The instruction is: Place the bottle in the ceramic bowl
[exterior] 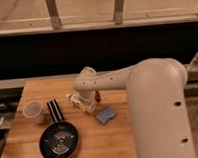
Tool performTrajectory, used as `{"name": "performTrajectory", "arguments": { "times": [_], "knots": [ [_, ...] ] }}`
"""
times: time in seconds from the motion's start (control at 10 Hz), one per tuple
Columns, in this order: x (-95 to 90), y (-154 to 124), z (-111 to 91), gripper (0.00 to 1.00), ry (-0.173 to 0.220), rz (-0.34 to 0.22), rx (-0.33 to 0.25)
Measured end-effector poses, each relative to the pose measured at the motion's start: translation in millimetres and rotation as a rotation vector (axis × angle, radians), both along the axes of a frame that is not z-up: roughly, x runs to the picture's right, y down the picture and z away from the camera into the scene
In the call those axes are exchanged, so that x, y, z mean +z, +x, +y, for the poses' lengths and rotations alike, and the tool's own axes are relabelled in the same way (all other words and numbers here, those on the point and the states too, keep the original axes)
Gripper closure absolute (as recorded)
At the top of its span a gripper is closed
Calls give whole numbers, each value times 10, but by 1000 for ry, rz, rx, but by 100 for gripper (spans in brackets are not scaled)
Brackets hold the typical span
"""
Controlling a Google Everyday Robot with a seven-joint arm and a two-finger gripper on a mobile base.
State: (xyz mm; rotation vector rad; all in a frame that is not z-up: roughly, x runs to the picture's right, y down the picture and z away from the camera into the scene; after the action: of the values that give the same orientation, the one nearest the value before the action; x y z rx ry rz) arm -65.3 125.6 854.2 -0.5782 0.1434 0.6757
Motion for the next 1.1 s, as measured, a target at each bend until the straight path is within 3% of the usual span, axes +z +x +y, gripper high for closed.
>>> {"name": "performTrajectory", "arguments": {
  "times": [0.3,0.4,0.9,1.1],
  "knots": [
    [-528,192,-282,100,36,48,0],
    [-597,212,-304,100,36,55,-1],
    [-578,204,-292,100,21,46,-4],
    [-578,59,-198,100,8,0,-69]
  ]
}}
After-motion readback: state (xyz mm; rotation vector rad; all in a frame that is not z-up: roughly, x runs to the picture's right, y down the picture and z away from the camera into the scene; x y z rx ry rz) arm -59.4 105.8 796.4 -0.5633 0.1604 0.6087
